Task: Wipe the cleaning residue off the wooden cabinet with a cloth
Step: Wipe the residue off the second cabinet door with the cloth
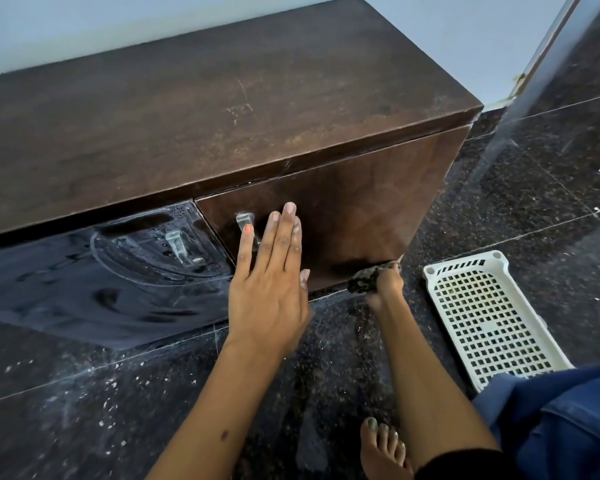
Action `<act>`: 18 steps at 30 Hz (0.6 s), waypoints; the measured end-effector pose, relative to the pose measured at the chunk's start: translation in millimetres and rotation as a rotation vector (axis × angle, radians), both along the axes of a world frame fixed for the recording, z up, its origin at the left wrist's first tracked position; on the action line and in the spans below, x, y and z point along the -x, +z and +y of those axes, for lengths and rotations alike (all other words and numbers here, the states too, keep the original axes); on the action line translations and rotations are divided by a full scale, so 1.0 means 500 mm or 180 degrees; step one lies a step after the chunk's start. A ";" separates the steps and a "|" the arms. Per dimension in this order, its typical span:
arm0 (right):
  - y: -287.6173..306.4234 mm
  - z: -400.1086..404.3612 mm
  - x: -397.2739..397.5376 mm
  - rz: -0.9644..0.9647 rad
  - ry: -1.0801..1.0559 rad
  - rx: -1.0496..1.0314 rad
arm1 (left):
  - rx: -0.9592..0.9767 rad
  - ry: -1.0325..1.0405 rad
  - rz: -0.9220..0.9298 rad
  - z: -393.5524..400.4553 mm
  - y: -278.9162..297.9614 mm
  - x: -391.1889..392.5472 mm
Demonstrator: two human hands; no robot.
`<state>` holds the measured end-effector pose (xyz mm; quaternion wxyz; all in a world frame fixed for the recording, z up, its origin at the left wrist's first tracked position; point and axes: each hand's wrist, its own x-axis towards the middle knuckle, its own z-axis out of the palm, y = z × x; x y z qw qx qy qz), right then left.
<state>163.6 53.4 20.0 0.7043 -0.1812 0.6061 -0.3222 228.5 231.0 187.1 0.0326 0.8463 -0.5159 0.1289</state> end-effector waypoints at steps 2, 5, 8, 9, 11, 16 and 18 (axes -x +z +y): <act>0.003 -0.003 0.005 -0.0007 -0.0220 0.0210 | -0.0016 -0.0045 0.0001 -0.001 -0.001 -0.002; 0.014 0.006 -0.019 0.0406 -0.0460 0.0731 | 0.0033 -0.0024 0.0055 -0.001 -0.005 -0.002; 0.009 0.021 -0.034 0.0647 -0.0272 0.0868 | 0.0005 0.0045 0.0005 0.004 -0.010 -0.002; 0.001 0.018 -0.029 0.0653 -0.0161 0.0740 | -0.0006 0.0050 -0.0001 0.003 -0.011 0.000; -0.014 0.002 -0.006 0.0426 0.0050 0.0272 | 0.0007 0.0035 0.0024 -0.001 -0.010 0.001; 0.000 0.004 -0.011 0.0518 -0.0291 0.0438 | -0.0003 -0.0023 0.0054 -0.004 -0.007 -0.001; 0.022 0.022 -0.037 0.0747 -0.0604 0.1006 | 0.0017 0.0001 0.0068 -0.001 -0.009 0.000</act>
